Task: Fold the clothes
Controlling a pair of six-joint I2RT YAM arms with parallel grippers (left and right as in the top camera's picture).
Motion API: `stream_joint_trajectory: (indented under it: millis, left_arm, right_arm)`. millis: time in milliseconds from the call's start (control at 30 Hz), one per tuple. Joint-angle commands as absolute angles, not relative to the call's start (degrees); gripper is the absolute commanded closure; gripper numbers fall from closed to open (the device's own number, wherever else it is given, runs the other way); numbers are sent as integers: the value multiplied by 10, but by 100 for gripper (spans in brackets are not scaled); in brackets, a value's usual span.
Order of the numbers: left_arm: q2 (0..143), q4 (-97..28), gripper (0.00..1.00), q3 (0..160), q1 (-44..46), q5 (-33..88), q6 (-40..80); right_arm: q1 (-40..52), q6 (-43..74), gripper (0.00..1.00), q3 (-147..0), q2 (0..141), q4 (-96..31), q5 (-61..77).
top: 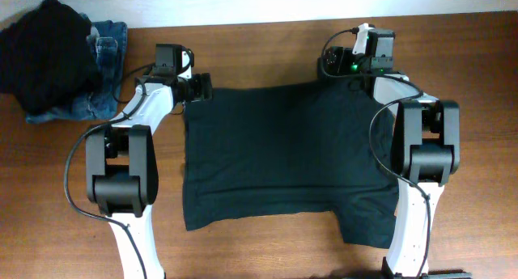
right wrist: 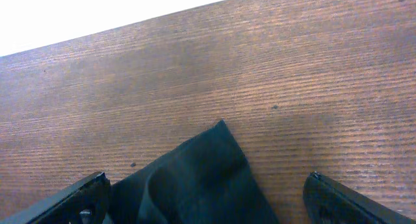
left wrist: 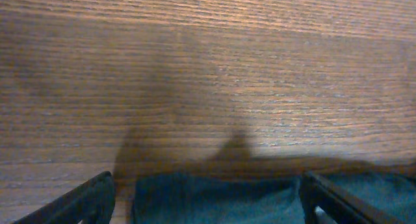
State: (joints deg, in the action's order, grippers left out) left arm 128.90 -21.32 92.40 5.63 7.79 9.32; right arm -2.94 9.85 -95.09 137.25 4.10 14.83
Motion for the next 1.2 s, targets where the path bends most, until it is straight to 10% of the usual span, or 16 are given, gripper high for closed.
stream_joint_trajectory:
  millis: [0,133,533,867,1167]
  left_arm:
    - [1306,-215,27,928,55,108,98]
    - [1306,-217,47,928,56,108,98]
    - [1306,-225,56,928,56,107,97]
    - [1306,-227,97,928,56,101,98]
    - [1306,-227,98,928,56,101,98]
  right_arm:
    - [-26,94,1,-957,1382,54,143]
    - [-26,94,1,-957,1382,55,143]
    - [-27,94,1,-957,1382,86,78]
    - [-28,89,1,-957,1399,131,134]
    - [-27,73,4,-957,1402,117,149]
